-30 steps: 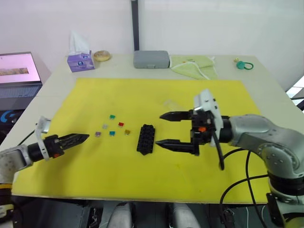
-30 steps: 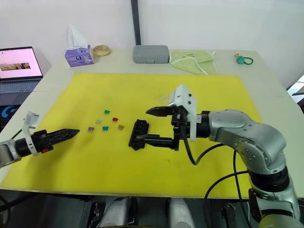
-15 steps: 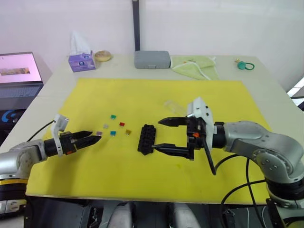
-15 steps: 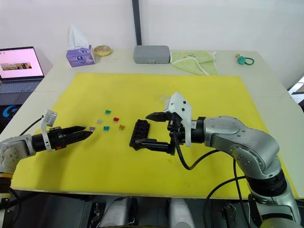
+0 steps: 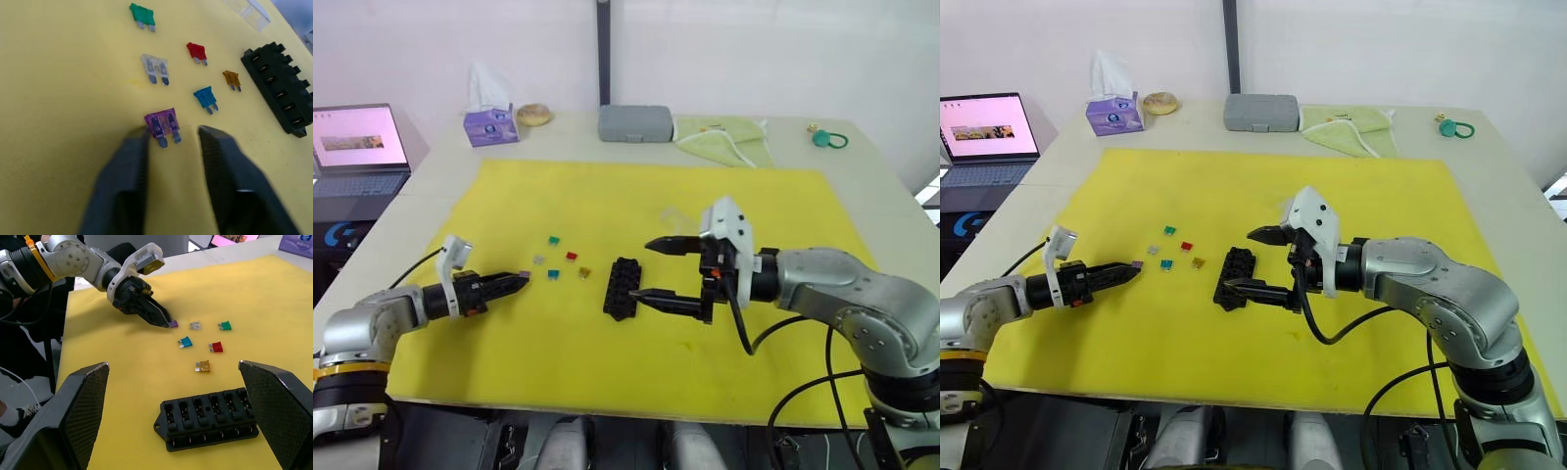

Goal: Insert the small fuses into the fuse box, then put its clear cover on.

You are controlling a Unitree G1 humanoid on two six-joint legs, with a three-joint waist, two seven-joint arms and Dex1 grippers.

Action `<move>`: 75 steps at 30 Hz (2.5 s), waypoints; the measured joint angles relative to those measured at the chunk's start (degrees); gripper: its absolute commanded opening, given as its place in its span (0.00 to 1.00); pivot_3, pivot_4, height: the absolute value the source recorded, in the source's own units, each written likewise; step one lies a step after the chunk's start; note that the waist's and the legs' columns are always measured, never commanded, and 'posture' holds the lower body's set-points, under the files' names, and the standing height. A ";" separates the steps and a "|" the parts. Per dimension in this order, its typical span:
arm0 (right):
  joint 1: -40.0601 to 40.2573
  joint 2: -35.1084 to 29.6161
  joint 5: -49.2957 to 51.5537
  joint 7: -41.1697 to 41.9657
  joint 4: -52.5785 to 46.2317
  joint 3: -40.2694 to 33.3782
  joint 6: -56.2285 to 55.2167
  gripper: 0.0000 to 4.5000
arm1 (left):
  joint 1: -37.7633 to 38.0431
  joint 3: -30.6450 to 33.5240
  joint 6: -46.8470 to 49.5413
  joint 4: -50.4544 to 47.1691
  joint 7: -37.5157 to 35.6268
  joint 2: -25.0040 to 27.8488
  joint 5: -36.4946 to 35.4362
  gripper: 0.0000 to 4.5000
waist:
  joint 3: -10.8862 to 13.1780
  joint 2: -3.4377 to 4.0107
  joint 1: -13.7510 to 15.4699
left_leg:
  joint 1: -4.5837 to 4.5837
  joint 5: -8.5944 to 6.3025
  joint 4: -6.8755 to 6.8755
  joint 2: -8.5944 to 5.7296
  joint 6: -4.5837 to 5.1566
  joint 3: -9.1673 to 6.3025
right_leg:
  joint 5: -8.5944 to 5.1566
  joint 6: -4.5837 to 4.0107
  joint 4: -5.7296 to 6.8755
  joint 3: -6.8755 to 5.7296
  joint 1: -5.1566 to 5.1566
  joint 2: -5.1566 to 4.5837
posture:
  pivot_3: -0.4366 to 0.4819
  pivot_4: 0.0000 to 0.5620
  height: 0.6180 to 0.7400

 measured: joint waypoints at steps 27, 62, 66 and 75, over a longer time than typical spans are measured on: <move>0.10 -1.06 -0.81 -0.69 4.48 -2.78 1.95 1.00 | -1.76 1.44 4.88 -0.06 -3.03 2.07 -4.24 0.00 | 0.04 -0.08 -0.59 | 0.01 -0.02 0.06 -0.07 0.04 -0.07 | 0.04 0.07 -0.14 -0.24 0.12 -0.25 | 0.48 0.27 0.97; -21.28 12.36 17.41 -11.19 17.56 -8.43 9.84 0.36 | -35.27 -10.51 6.42 -8.26 -13.41 -3.18 -13.16 0.00 | 0.06 -0.06 -1.49 | -0.09 -0.02 0.01 0.00 0.05 -0.13 | 0.08 0.15 -0.08 -0.14 -0.04 0.18 | 0.48 0.27 0.97; -20.93 12.36 17.44 -11.66 17.55 -8.43 9.84 0.36 | -35.32 -10.51 6.43 -8.27 -13.63 -3.18 -13.14 0.00 | 0.06 -0.06 -1.50 | -0.09 -0.02 0.01 0.01 0.05 -0.14 | 0.08 0.15 -0.07 -0.14 -0.05 0.18 | 0.48 0.27 0.97; -20.26 12.41 17.47 -11.63 17.48 -7.86 9.83 0.01 | -35.14 -10.48 6.62 -9.13 -13.09 -3.24 -13.13 0.00 | 0.06 -0.06 -1.55 | -0.09 -0.02 0.01 0.01 0.05 -0.14 | 0.08 0.15 -0.07 -0.14 -0.05 0.19 | 0.48 0.27 0.97</move>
